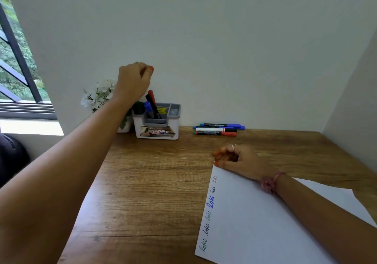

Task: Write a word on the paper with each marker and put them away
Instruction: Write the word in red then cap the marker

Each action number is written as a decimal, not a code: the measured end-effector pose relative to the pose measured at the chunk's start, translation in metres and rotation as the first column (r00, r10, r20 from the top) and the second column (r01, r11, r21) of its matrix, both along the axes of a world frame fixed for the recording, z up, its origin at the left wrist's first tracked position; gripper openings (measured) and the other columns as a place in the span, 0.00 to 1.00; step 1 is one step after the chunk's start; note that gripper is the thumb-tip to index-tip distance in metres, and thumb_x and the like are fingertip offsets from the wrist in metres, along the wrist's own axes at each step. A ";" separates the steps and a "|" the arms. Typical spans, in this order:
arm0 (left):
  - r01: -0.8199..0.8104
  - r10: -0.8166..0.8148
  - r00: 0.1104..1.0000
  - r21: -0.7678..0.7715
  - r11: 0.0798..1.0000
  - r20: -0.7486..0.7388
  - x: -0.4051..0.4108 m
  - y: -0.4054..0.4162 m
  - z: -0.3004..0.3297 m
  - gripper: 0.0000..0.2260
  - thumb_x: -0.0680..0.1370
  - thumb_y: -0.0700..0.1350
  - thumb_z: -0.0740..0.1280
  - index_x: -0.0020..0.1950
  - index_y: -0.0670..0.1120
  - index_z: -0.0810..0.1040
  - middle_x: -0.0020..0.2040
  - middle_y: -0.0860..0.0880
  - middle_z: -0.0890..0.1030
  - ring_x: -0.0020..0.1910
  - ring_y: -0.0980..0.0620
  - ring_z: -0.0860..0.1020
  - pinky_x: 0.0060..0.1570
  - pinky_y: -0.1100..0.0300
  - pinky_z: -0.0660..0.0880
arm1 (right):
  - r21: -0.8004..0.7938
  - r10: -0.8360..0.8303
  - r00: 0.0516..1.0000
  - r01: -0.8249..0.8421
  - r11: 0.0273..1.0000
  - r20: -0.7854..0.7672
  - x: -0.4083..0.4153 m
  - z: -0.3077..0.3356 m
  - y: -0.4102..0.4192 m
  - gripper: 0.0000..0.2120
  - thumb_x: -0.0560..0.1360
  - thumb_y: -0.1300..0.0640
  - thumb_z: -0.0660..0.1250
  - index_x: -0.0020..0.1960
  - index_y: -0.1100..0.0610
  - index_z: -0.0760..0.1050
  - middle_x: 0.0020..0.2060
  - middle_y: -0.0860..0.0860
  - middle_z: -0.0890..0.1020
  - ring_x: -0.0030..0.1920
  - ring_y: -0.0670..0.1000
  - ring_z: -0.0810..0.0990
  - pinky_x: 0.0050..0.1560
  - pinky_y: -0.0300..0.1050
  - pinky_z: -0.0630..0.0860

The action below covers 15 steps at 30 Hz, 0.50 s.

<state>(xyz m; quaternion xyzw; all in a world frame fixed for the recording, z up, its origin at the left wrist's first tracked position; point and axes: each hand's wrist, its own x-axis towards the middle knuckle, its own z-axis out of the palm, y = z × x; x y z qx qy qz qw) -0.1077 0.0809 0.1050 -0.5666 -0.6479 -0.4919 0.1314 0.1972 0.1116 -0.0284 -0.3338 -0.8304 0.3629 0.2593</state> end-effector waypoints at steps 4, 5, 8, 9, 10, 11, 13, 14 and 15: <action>0.150 -0.141 0.978 0.052 0.987 -0.151 0.035 0.001 -0.008 0.12 0.80 0.44 0.61 0.57 0.39 0.79 0.51 0.42 0.79 0.49 0.49 0.77 0.53 0.58 0.75 | -0.008 -0.015 1.000 0.015 1.000 -0.014 0.000 0.001 -0.003 0.09 0.72 0.61 0.71 0.52 0.54 0.80 0.42 0.47 0.85 0.41 0.40 0.81 0.45 0.32 0.76; 0.193 -0.188 0.962 0.009 0.981 -0.199 0.049 0.004 -0.016 0.11 0.79 0.43 0.61 0.57 0.40 0.78 0.50 0.42 0.79 0.49 0.49 0.77 0.54 0.57 0.74 | -0.004 -0.018 1.000 0.018 1.000 -0.011 0.001 0.001 -0.004 0.09 0.72 0.60 0.71 0.52 0.54 0.80 0.41 0.47 0.85 0.42 0.40 0.81 0.46 0.33 0.76; 0.276 -0.321 0.898 -0.182 0.944 -0.300 0.093 0.017 -0.055 0.11 0.79 0.41 0.60 0.58 0.41 0.78 0.53 0.43 0.78 0.52 0.49 0.75 0.55 0.59 0.71 | 0.004 -0.028 1.000 0.028 1.000 0.003 0.001 0.003 -0.005 0.09 0.72 0.59 0.71 0.52 0.55 0.80 0.42 0.48 0.85 0.42 0.40 0.81 0.45 0.32 0.75; 0.272 -0.345 0.886 -0.254 0.928 -0.309 0.106 0.023 -0.068 0.12 0.79 0.41 0.59 0.60 0.41 0.77 0.54 0.43 0.77 0.54 0.49 0.74 0.56 0.58 0.71 | 0.004 -0.030 1.000 0.030 1.000 0.002 0.001 0.004 -0.006 0.09 0.72 0.59 0.71 0.52 0.55 0.81 0.42 0.48 0.85 0.41 0.40 0.81 0.45 0.32 0.75; 0.260 -0.359 0.886 -0.326 0.909 -0.294 0.117 0.030 -0.082 0.13 0.79 0.39 0.59 0.61 0.41 0.76 0.56 0.43 0.76 0.56 0.48 0.74 0.58 0.57 0.70 | 0.009 -0.034 0.999 0.034 0.999 0.000 0.002 0.004 -0.006 0.09 0.72 0.59 0.71 0.52 0.55 0.81 0.43 0.49 0.85 0.41 0.40 0.81 0.45 0.31 0.75; 0.243 -0.356 0.897 -0.381 0.892 -0.261 0.126 0.036 -0.095 0.14 0.78 0.38 0.58 0.62 0.41 0.74 0.58 0.43 0.74 0.58 0.47 0.73 0.59 0.56 0.69 | 0.020 -0.038 0.999 0.038 0.999 0.001 0.002 0.004 -0.006 0.09 0.72 0.59 0.71 0.52 0.55 0.81 0.42 0.49 0.85 0.41 0.40 0.80 0.44 0.31 0.75; 0.205 -0.306 0.934 -0.429 0.880 -0.181 0.136 0.047 -0.118 0.16 0.78 0.37 0.58 0.65 0.40 0.72 0.59 0.43 0.72 0.59 0.46 0.72 0.59 0.55 0.69 | 0.059 -0.041 0.999 0.040 0.997 0.018 0.002 0.004 -0.006 0.08 0.72 0.59 0.71 0.51 0.56 0.81 0.40 0.47 0.84 0.38 0.38 0.79 0.41 0.28 0.73; 0.195 -0.285 0.946 -0.433 0.880 -0.154 0.138 0.050 -0.128 0.16 0.77 0.37 0.58 0.66 0.39 0.71 0.60 0.42 0.72 0.59 0.45 0.72 0.59 0.55 0.69 | 0.074 -0.038 0.999 0.037 0.997 0.020 0.001 0.003 -0.006 0.08 0.72 0.59 0.71 0.51 0.56 0.81 0.39 0.46 0.83 0.36 0.37 0.78 0.40 0.27 0.72; 0.192 -0.276 0.951 -0.431 0.882 -0.140 0.139 0.053 -0.137 0.17 0.77 0.37 0.58 0.66 0.38 0.69 0.61 0.41 0.71 0.59 0.44 0.72 0.59 0.55 0.69 | 0.083 -0.036 0.999 0.035 0.996 0.019 0.002 0.002 -0.005 0.08 0.72 0.59 0.71 0.51 0.56 0.81 0.38 0.45 0.82 0.36 0.36 0.77 0.39 0.27 0.72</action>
